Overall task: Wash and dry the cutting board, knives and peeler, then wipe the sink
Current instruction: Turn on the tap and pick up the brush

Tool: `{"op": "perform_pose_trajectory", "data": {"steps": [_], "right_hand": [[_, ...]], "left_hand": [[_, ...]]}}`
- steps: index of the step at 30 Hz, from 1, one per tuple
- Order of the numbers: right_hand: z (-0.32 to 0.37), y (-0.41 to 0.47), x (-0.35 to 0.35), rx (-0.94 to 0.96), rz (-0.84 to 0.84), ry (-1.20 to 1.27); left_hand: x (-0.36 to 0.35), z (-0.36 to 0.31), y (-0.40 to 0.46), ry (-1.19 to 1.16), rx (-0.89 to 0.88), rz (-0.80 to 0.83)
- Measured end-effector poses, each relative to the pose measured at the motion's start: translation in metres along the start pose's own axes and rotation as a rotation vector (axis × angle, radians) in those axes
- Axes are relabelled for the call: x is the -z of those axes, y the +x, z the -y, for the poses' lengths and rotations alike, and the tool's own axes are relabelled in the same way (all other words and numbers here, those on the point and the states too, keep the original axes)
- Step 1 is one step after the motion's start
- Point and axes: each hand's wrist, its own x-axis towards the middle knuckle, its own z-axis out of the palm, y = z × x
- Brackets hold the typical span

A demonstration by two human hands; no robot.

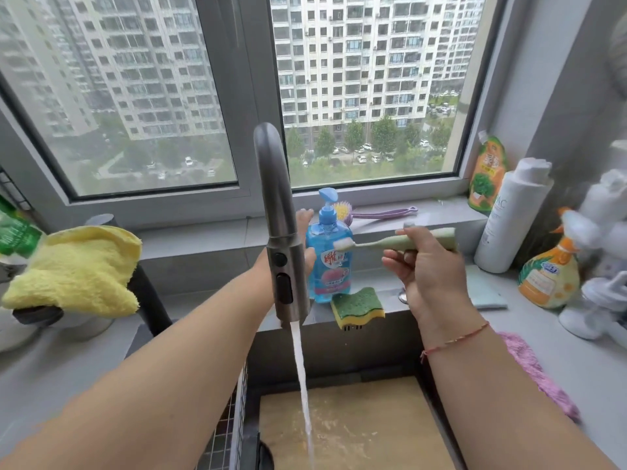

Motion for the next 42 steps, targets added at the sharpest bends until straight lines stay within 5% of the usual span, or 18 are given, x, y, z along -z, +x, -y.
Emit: {"op": "perform_pose_trajectory", "data": {"steps": [8,14,21,42], "right_hand": [[-0.01,0.045,-0.028,-0.006,-0.104,-0.052],[-0.016,0.061,-0.036,-0.036,-0.116,-0.021],[-0.023,0.067,-0.038,-0.084,-0.099,0.002],[-0.024,0.068,-0.027,-0.168,-0.071,0.078]], "left_hand": [[-0.003,-0.015,0.044,0.303,-0.066,0.097],[-0.004,-0.015,0.065,0.281,-0.088,0.144],[-0.009,-0.011,0.069,0.074,-0.122,0.015],[-0.005,-0.015,0.067,0.239,-0.067,0.133]]}}
